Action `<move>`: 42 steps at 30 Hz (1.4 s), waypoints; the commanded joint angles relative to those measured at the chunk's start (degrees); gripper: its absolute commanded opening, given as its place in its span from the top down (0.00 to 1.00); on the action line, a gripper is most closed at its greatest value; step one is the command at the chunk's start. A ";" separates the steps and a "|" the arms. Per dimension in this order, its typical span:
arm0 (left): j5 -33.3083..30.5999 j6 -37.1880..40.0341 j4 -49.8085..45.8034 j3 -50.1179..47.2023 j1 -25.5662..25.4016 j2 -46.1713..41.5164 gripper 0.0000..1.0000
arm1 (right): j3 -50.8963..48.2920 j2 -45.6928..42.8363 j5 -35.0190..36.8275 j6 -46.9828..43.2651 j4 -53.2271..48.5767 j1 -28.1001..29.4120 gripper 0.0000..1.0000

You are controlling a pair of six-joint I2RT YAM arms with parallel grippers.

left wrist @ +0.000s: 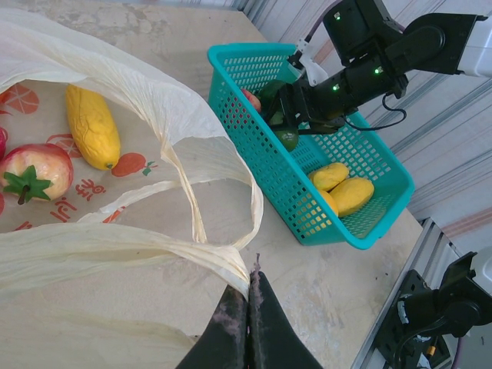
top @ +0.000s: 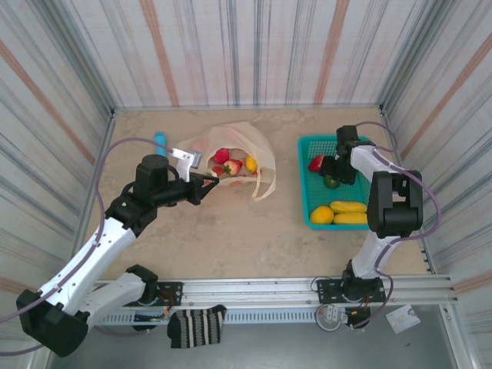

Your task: Place the fake fruits into the plastic bag and tie a complex knot

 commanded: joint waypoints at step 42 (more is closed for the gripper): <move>0.42 1.29 0.53 -0.37 0.26 -1.26 1.00 | -6.21 -32.25 -34.94 10.20 14.83 9.07 0.44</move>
